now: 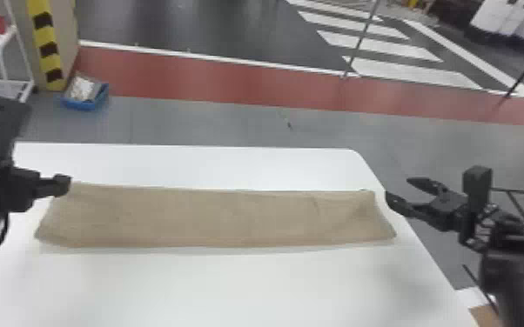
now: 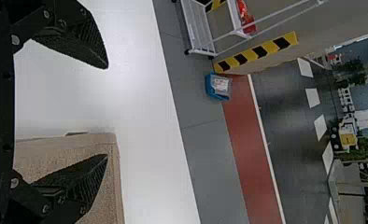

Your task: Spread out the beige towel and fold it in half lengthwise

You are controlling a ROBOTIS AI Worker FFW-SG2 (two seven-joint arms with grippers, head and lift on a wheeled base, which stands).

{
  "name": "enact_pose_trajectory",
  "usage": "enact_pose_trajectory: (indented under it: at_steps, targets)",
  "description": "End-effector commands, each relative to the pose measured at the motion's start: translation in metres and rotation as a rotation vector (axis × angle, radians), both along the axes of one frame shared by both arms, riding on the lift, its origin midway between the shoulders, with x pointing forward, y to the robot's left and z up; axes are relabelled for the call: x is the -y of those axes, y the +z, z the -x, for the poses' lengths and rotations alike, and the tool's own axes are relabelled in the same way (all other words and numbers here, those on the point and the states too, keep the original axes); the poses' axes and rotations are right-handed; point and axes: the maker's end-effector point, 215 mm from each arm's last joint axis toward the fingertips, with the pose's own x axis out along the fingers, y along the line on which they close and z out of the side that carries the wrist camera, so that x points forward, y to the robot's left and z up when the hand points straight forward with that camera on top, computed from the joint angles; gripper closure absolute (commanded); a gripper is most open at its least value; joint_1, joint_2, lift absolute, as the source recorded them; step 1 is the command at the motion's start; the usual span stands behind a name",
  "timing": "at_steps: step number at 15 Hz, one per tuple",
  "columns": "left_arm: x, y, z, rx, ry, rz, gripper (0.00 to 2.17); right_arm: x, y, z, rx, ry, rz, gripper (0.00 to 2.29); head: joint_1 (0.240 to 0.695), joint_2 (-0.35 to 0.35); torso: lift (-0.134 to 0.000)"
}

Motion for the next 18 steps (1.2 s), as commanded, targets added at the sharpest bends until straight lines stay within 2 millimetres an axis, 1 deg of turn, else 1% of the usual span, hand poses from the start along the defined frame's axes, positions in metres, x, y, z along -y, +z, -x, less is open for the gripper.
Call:
enact_pose_trajectory:
  at_steps: [1,2,3,4,5,6,7,8,10,12,13,15,16,17,18]
  targets:
    - [-0.015,-0.01,0.017,-0.031,0.017,0.05,0.05,0.008,0.002,0.009,-0.003,-0.017,-0.021,0.05,0.695,-0.327,-0.124]
    - [-0.02,-0.016,0.023,-0.046,0.025,0.071,0.05,0.009,0.004,0.014,0.005,-0.016,-0.03,0.05,0.695,-0.327,-0.124]
    - [-0.02,-0.017,0.025,-0.05,0.025,0.086,0.04,0.013,0.008,0.018,0.016,-0.022,-0.034,0.05,0.695,-0.327,-0.124]
    - [-0.02,-0.023,0.031,-0.077,0.026,0.121,0.04,0.013,0.006,0.021,0.015,-0.022,-0.036,0.06,0.695,-0.328,-0.124]
    - [-0.017,-0.026,0.036,-0.108,0.013,0.181,0.05,0.014,0.005,0.024,0.013,-0.024,-0.038,0.06,0.695,-0.33,-0.124]
    - [-0.012,-0.023,0.037,-0.118,0.006,0.25,0.05,0.016,0.004,0.026,0.012,-0.026,-0.04,0.06,0.695,-0.334,-0.124]
    - [-0.009,-0.022,0.035,-0.121,0.002,0.287,0.04,0.017,0.001,0.03,0.007,-0.028,-0.04,0.06,0.695,-0.338,-0.124]
    - [-0.006,-0.026,0.032,-0.133,0.002,0.298,0.04,0.02,0.0,0.034,0.011,-0.03,-0.034,0.07,0.695,-0.346,-0.124]
    - [-0.001,-0.041,0.029,-0.171,-0.002,0.31,0.04,0.02,-0.004,0.039,0.003,-0.027,-0.032,0.07,0.695,-0.35,-0.124]
    - [0.008,-0.047,0.021,-0.189,-0.015,0.353,0.2,0.021,-0.003,0.04,0.002,-0.024,-0.033,0.07,0.695,-0.35,-0.124]
    - [0.008,-0.051,0.019,-0.197,-0.014,0.357,0.25,0.022,-0.003,0.041,0.0,-0.024,-0.031,0.07,0.695,-0.35,-0.124]
    - [0.013,-0.055,0.011,-0.201,-0.02,0.38,0.28,0.024,-0.004,0.043,-0.005,-0.025,-0.026,0.07,0.695,-0.35,-0.124]
    - [0.015,-0.056,0.008,-0.209,-0.022,0.377,0.43,0.024,-0.005,0.044,-0.007,-0.025,-0.026,0.07,0.695,-0.35,-0.124]
    - [0.014,-0.056,0.007,-0.211,-0.02,0.375,0.47,0.024,-0.004,0.043,-0.005,-0.025,-0.026,0.07,0.695,-0.35,-0.124]
    - [0.015,-0.057,0.008,-0.214,-0.024,0.378,0.47,0.023,-0.005,0.043,-0.007,-0.023,-0.024,0.07,0.695,-0.35,-0.124]
